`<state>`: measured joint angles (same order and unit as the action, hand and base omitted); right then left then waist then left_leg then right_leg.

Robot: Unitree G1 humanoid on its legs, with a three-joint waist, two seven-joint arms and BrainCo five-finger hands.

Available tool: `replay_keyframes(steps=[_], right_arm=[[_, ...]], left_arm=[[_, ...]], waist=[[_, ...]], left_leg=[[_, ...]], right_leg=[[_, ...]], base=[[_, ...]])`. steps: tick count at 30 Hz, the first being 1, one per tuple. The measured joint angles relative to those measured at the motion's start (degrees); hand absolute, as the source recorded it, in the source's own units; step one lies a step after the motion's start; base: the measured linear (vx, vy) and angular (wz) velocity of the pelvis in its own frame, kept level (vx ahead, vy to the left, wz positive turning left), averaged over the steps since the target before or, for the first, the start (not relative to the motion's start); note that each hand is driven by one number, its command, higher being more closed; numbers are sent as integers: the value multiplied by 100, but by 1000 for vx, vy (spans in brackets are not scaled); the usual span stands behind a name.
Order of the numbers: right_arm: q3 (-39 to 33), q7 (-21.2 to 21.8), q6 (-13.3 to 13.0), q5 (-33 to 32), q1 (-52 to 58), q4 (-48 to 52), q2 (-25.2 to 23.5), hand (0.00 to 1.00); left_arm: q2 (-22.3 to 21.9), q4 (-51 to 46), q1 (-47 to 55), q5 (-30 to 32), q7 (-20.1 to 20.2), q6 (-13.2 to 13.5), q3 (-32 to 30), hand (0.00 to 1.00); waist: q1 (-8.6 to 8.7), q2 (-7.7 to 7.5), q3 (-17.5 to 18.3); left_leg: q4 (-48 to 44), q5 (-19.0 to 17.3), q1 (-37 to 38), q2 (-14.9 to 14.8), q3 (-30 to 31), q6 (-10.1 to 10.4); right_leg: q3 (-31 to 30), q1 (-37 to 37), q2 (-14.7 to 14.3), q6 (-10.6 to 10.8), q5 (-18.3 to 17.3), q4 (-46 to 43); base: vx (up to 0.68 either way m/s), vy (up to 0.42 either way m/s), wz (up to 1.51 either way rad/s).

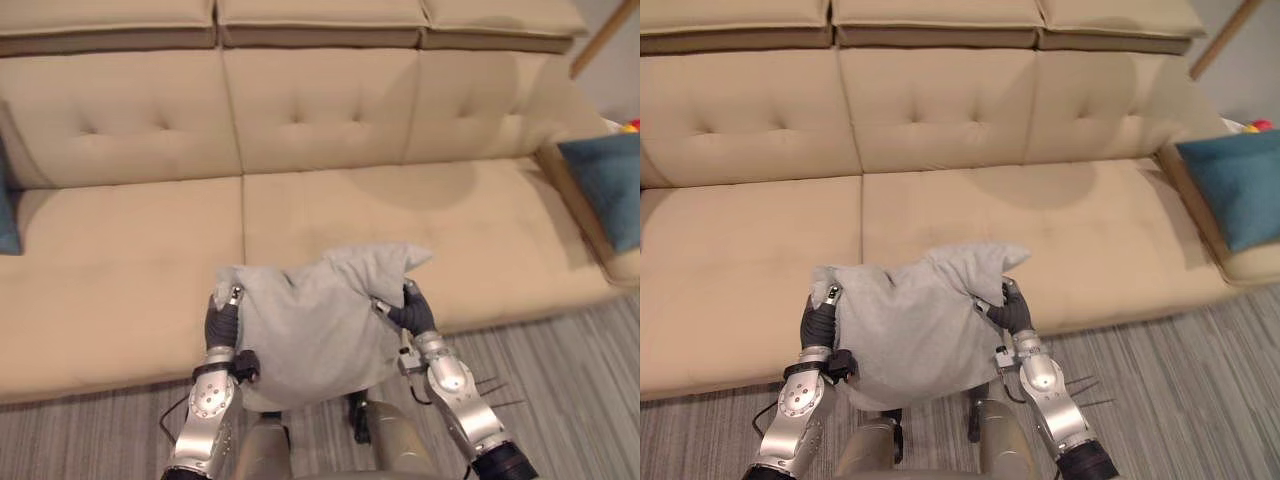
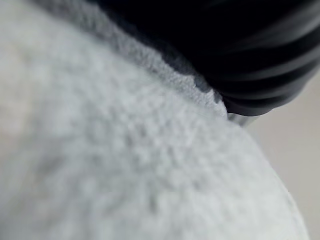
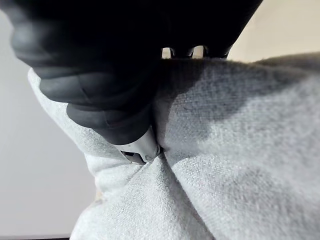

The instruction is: Pick up cushions and gather them together orderly.

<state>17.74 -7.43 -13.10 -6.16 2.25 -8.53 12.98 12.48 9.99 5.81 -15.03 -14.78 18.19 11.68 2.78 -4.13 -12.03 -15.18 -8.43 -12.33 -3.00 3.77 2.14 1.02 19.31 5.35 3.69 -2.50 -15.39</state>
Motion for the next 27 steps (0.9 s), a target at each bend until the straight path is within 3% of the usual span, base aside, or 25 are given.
replay_keyframes(steps=[1, 3, 6, 8, 12, 19, 24, 27], right_arm=[[-85, 0, 32, 0, 131, 0, 35, 100], [-218, 9, 74, 4, 226, -2, 103, 100], [-272, 8, 84, 1, 212, 2, 106, 100], [-353, 7, 83, 0, 209, 80, 109, 100], [-750, -8, 61, 0, 134, 181, 161, 100], [-768, -20, 70, 0, 143, 182, 115, 100], [-769, -239, 71, 3, -573, 66, -190, 100], [-832, -572, 70, -6, -1477, -285, -457, 100]], left_arm=[[-40, 115, -37, 5, 52, -18, 126, 100], [-148, 153, -33, 6, 175, -30, 203, 100], [-195, 160, -102, -6, 243, -48, 202, 100], [-231, 166, -145, -6, 254, -49, 243, 100], [-219, 204, -567, -2, 404, -51, 468, 100], [-117, 251, -624, 7, 440, -52, 545, 100], [-3, 248, -752, 23, 429, -54, 307, 100], [-11, 323, -1330, 117, 134, -59, 95, 100]], waist=[[40, 113, 54], [-83, 416, 219], [-71, 435, 221], [-47, 443, 232], [-40, 444, 237], [-67, 451, 241], [-131, 451, 240], [-165, 456, 236]], left_leg=[[-3, -46, 6, 10, 169, 75], [-389, 39, -274, -311, 60, 375], [-1132, 120, -513, -698, -585, 473], [-1052, 161, -445, -810, -861, 445], [-710, 291, -378, -782, -1388, 436], [-259, 288, 75, -648, -1500, 432], [-78, 271, -55, -580, -1686, 402], [-87, 178, -375, -558, -1713, 247]], right_leg=[[106, 3, 8, -72, 96, -197], [507, -29, -143, -231, -62, -146], [754, -411, -344, -343, -56, 52], [820, -605, -389, -354, -50, 185], [820, -614, -281, -374, -36, 359], [552, -801, -235, -494, 136, 383], [154, -555, -235, -348, 502, 712], [33, -294, -234, -235, 586, 885]], base=[[270, -265, 97], [317, -259, 66], [278, -202, 31], [210, -108, 18], [135, 5, 20], [49, 89, 4], [-89, 84, -30], [-194, 25, -8]])
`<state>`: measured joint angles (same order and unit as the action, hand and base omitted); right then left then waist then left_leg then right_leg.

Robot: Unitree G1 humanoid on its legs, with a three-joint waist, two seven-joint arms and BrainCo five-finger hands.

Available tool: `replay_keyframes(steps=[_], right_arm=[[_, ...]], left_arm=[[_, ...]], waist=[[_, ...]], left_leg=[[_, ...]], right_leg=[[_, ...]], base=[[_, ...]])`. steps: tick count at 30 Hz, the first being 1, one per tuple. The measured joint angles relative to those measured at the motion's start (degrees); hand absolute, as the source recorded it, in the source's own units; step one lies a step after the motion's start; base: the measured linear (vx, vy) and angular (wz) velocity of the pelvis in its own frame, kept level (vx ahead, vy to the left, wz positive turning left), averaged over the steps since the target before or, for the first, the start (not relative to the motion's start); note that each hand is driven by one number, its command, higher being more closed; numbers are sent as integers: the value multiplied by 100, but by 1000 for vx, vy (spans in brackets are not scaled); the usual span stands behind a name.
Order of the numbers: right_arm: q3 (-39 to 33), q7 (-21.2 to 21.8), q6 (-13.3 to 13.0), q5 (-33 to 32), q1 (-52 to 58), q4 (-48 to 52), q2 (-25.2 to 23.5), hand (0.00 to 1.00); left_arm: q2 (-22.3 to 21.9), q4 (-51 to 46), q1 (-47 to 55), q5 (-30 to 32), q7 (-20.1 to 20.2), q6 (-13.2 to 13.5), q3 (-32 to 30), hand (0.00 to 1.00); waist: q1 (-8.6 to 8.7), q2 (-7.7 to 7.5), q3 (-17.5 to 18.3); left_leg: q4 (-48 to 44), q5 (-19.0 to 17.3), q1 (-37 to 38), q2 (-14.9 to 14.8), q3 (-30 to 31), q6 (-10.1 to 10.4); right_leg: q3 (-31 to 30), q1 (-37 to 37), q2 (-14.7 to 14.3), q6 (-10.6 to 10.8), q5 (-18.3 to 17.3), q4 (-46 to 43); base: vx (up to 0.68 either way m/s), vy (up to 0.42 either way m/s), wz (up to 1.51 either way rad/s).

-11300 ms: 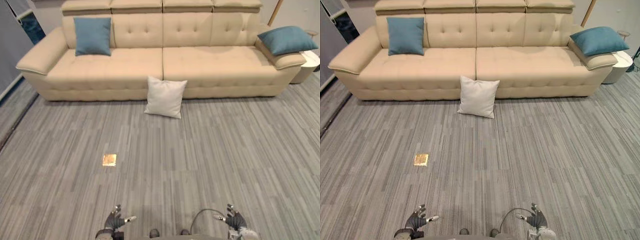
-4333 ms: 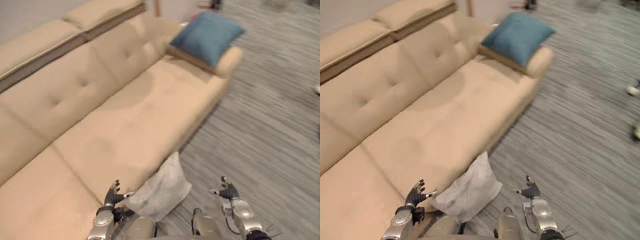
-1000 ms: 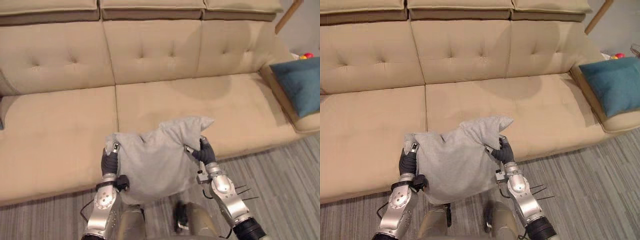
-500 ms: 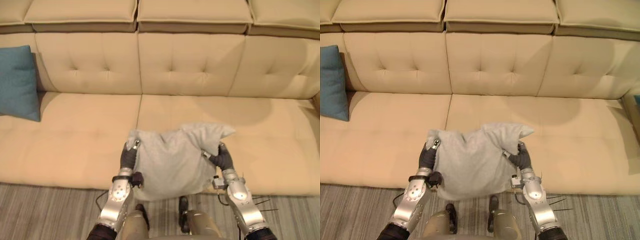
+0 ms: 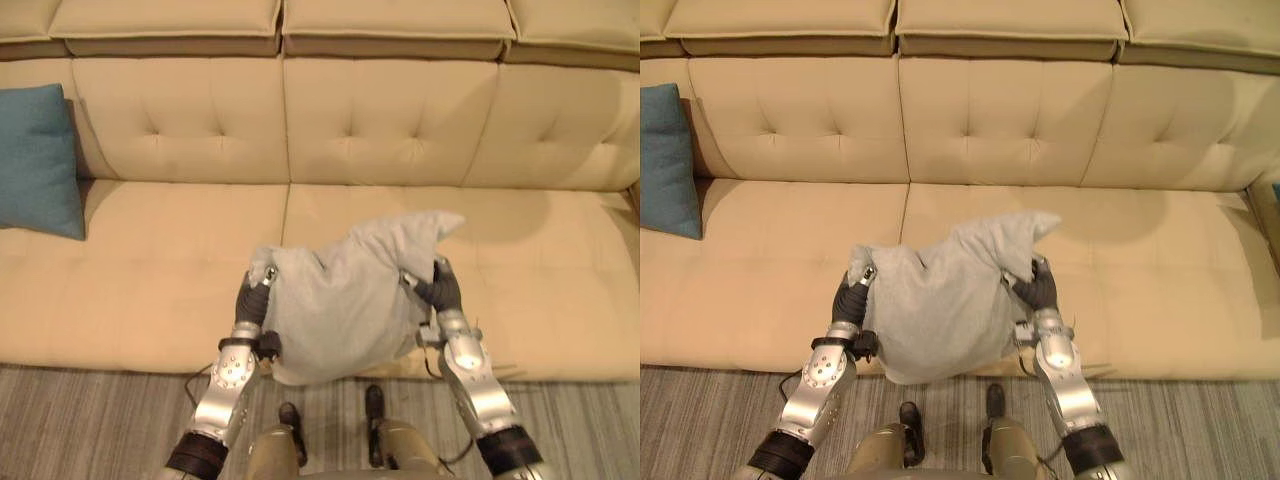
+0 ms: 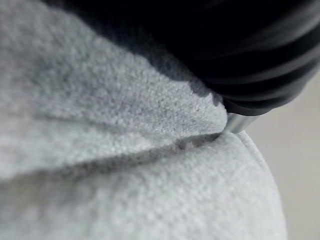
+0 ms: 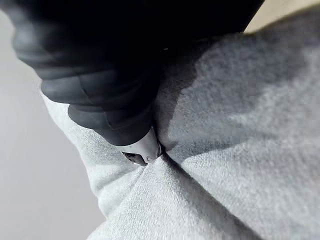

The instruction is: Pick up cushions and gather them together orderly.

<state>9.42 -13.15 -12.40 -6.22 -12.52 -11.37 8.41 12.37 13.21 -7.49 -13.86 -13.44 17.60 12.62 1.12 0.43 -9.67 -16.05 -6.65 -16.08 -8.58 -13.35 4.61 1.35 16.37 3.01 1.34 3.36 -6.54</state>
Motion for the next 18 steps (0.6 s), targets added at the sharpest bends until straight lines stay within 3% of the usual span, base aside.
replay_keyframes(steps=[2, 4, 9, 18], right_arm=[[-153, -301, 0, -2, -933, -439, -120, 100], [-280, -578, 2, 10, -1734, -698, -140, 100], [-983, -1265, 0, 244, -3861, -1224, -177, 100], [-1671, -1917, -37, 409, -6141, -2435, -37, 100]], left_arm=[[9, 259, -873, 112, -334, 0, -186, 100], [115, 569, -1768, 153, -678, 0, -344, 100], [464, 1400, -4373, 460, -1437, 8, -638, 100], [632, 2937, -7071, 743, -1903, -106, -1052, 100]], waist=[[-51, 52, -130], [-97, 80, -284], [-141, 83, -807], [27, 86, -1322]], left_leg=[[-55, 1, -315, -33, 38, -99], [-102, 41, -601, -46, 77, -75], [190, 581, -1142, -1, 151, -81], [1230, 1540, -1514, 177, 229, -131]], right_leg=[[35, 232, -19, 46, 124, 26], [56, 466, -33, 45, 213, 36], [173, 998, -8, 4, 601, 202], [338, 1740, 20, 2, 951, 310]], base=[[-295, -40, 14], [-330, -67, 10], [-219, -73, 11], [-61, -50, 11]])
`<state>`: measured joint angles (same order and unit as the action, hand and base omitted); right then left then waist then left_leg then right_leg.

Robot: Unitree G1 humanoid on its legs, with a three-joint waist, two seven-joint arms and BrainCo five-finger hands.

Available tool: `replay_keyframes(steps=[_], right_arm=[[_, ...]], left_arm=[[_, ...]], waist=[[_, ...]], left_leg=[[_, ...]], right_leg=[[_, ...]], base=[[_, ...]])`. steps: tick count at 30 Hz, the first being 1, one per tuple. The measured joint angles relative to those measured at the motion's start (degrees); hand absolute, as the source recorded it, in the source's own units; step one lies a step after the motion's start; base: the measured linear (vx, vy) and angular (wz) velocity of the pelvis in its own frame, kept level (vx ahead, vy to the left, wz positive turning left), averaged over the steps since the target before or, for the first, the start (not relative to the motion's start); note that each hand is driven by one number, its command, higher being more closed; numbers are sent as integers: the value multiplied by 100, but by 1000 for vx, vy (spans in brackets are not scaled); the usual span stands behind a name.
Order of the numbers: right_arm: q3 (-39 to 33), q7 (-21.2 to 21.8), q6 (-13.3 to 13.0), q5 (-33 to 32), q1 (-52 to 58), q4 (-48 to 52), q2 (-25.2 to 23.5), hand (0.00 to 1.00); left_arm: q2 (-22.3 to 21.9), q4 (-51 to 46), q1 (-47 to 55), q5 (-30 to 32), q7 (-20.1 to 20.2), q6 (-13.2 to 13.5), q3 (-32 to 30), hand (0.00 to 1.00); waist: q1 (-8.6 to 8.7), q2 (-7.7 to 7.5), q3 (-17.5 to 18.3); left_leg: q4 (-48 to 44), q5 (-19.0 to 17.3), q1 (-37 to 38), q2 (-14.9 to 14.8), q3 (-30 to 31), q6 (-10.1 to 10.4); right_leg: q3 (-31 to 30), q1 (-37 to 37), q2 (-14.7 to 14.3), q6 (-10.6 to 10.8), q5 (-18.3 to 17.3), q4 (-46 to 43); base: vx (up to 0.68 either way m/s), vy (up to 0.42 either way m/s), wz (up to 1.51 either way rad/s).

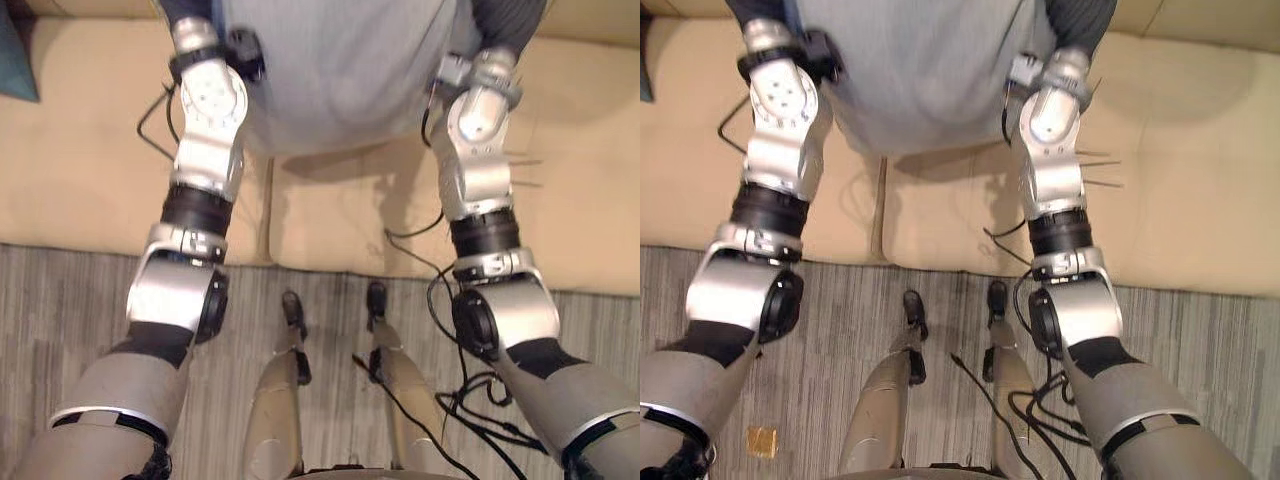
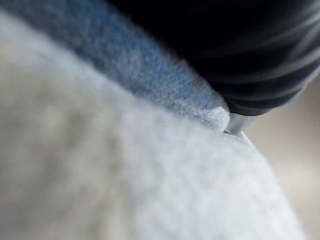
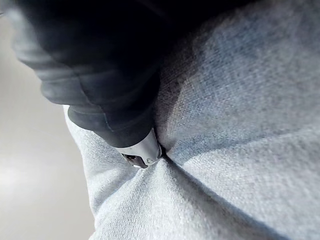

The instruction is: Pick up cushions and gather them together orderly.

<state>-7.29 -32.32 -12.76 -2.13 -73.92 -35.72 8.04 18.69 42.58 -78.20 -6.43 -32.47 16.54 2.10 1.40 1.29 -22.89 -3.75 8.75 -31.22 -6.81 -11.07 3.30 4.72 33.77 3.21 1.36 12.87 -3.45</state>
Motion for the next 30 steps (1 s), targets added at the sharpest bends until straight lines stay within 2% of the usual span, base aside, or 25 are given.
replay_keyframes(steps=[4, 5, 8, 9, 11, 19, 22, 26, 27, 29, 30], right_arm=[[-24, -78, -17, -40, -622, -651, 217, 100], [-23, -119, -20, -63, -711, -722, 253, 0], [-129, -146, -81, -155, -933, -844, 383, 0], [-124, -142, -192, -210, -1042, -844, 457, 0], [-116, -127, -240, -252, -1159, -844, 494, 0], [-109, 9, -265, -557, -1170, -656, 1092, 0], [-114, 150, -263, -812, -957, -320, 1550, 0], [-175, 516, -266, -1511, -475, 354, 2248, 0], [-174, 554, -266, -1583, -427, 410, 2303, 0], [-179, 764, -265, -1804, -113, 805, 2506, 0], [-179, 786, -265, -1822, -43, 896, 2521, 0]], left_arm=[[44, 545, -668, -14, -12, -69, -2, 100], [63, 607, -768, -14, -7, -103, -2, 0], [81, 756, -1055, -85, 5, -142, -13, 0], [146, 754, -1097, -197, 0, -131, -48, 0], [311, 754, -1103, -252, 9, -113, -48, 0], [745, 600, -1115, -525, 478, -79, -24, 0], [1037, 592, -1113, -851, 728, -78, -30, 0], [1684, 271, -801, -1477, 1023, -15, -244, 0], [1732, 249, -739, -1557, 1065, 13, -279, 0], [1856, 201, -349, -2211, 1467, 40, -338, 0], [1854, 180, -251, -2330, 1542, 38, -377, 0]], waist=[[79, 33, -164], [99, 41, -179], [95, 46, -431], [86, 44, -448], [84, 44, -448], [73, 41, -449], [60, 41, -449], [46, 40, -448], [46, 40, -448], [-5, 37, -446], [-16, 37, -446]], left_leg=[[481, 274, -197, 73, -1, -31], [560, 342, -292, 91, -8, -41], [612, 369, -415, 100, -4, -42], [611, 370, -530, 99, -13, -42], [611, 370, -612, 95, -13, -42], [584, 368, -835, 123, -32, -40], [559, 366, -848, 125, -50, -40], [444, 354, -845, 80, -193, -45], [412, 327, -845, 70, -203, -61], [198, 178, -845, 18, -321, -91], [140, 144, -847, 7, -338, -115]], right_leg=[[-20, 341, -1, 11, 134, 190], [-33, 477, 7, 5, 149, 195], [-24, 594, 10, -4, 177, 247], [-30, 714, 6, -19, 190, 261], [-29, 792, 4, -20, 190, 262], [-20, 986, 73, -14, 194, 253], [-19, 999, 86, 1, 205, 215], [-43, 1018, 81, 3, 204, 93], [-44, 1018, 77, 4, 202, 69], [-98, 993, 63, 9, 198, -10], [-110, 989, 60, 24, 187, -34]], base=[[-1, -29, -2], [0, 0, 0], [0, 0, 0], [0, 0, 0], [28, 37, 0], [24, 65, 4], [7, 64, 0], [-19, 26, -4], [-43, -2, -7], [-69, -17, -11], [-71, -21, -9]])
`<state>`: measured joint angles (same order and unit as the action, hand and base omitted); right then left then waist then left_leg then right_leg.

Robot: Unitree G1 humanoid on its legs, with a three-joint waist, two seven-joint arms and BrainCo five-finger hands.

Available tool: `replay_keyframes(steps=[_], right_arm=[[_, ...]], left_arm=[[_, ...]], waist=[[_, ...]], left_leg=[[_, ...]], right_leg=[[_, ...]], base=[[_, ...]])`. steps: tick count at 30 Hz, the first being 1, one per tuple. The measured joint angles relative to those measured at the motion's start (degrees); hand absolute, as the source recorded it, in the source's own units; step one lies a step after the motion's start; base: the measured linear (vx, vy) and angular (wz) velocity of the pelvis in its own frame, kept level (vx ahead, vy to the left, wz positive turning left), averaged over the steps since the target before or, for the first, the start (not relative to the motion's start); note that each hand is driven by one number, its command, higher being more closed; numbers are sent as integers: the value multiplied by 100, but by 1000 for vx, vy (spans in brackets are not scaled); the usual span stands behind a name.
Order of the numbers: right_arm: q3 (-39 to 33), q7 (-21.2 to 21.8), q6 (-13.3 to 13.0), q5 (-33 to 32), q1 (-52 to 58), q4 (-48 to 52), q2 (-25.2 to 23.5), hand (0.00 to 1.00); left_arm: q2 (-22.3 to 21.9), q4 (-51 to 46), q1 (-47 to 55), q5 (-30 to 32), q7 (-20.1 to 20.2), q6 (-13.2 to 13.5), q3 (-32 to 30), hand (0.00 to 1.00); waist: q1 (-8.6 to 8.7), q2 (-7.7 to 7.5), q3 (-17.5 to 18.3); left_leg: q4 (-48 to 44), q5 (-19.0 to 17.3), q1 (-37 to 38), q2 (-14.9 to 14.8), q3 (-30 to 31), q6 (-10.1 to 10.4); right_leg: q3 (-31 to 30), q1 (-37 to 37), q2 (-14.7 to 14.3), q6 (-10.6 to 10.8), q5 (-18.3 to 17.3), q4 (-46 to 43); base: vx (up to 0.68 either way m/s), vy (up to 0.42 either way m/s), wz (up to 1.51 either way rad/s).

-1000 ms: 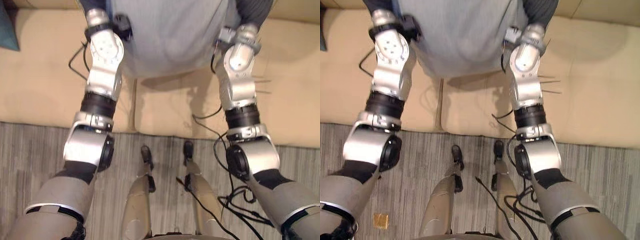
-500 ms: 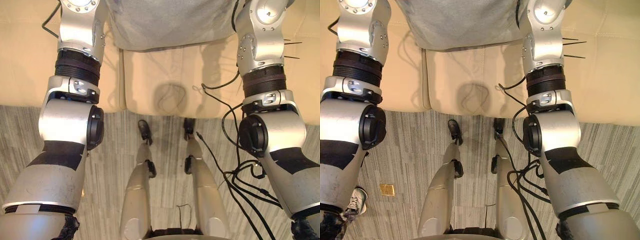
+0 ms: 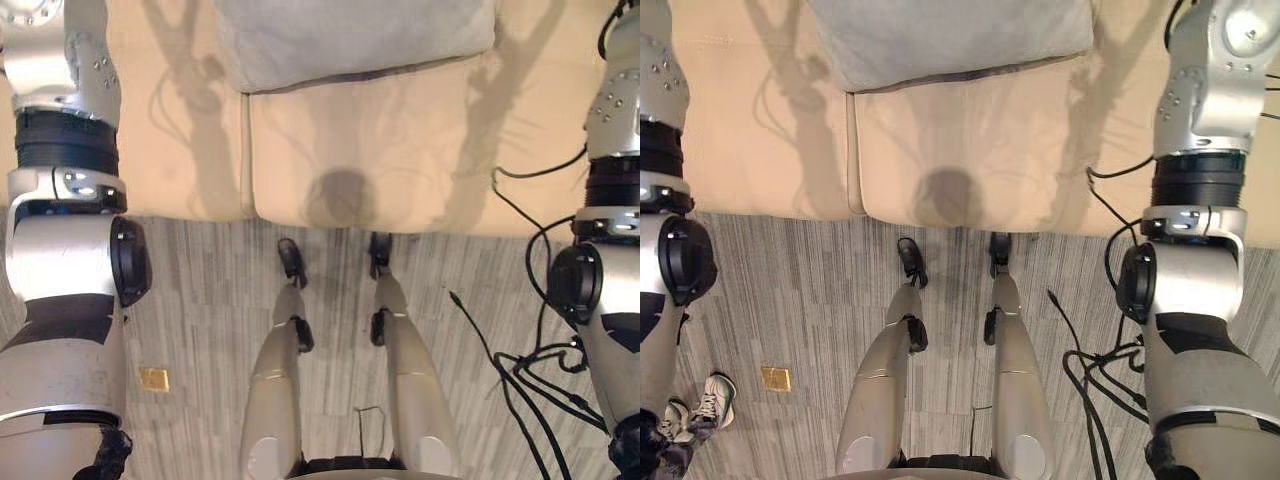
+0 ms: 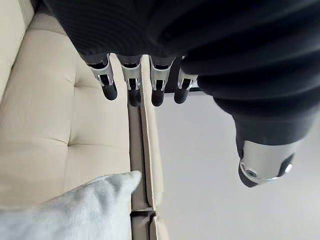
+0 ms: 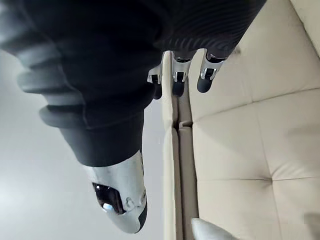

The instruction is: Pick up cushions and gather them together orderly.

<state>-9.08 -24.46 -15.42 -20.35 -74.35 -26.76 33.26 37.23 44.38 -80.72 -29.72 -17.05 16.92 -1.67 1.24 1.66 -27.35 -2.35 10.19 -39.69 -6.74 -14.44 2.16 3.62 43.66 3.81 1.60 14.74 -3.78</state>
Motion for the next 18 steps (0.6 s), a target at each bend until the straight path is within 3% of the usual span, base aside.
replay_keyframes(steps=[4, 9, 11, 15, 18], right_arm=[[6, 177, -5, -55, 987, 798, -7, 0], [92, 597, -148, -48, 3392, 1784, -378, 0], [270, 977, -172, 49, 4985, 1878, -894, 0], [471, 1529, -162, 535, 6671, 1484, -1513, 0], [465, 1947, -98, 1122, 7585, 606, -1908, 0]], left_arm=[[-16, -635, 1028, -571, 477, -13, -126, 0], [-406, -2048, 3452, -512, 763, 160, -181, 0], [-1137, -2287, 5117, -102, 978, 185, -67, 0], [-2011, -2104, 7037, 478, 1382, 75, 262, 0], [-2203, -1502, 8000, 1158, 1642, -39, 342, 0]], waist=[[34, -6, 3], [-2, -14, 51], [-13, -19, 658], [99, -28, 786], [98, -40, 1089]], left_leg=[[-261, -145, 168, -112, -62, -5], [-442, -413, 867, -201, -78, 71], [-389, -557, 964, -201, -75, 95], [-189, -561, 1642, -104, 38, 96], [-160, -653, 2097, -85, 149, 135]], right_leg=[[55, -321, -26, 140, -117, 8], [72, -1102, -80, 95, -314, 14], [103, -1186, -85, 58, -512, 14], [192, -1824, -65, 88, -686, -5], [294, -2323, -50, 174, -854, -3]], base=[[-71, -38, 3], [11, -49, -3], [140, -41, 3], [154, -20, 13], [144, -17, 17]])
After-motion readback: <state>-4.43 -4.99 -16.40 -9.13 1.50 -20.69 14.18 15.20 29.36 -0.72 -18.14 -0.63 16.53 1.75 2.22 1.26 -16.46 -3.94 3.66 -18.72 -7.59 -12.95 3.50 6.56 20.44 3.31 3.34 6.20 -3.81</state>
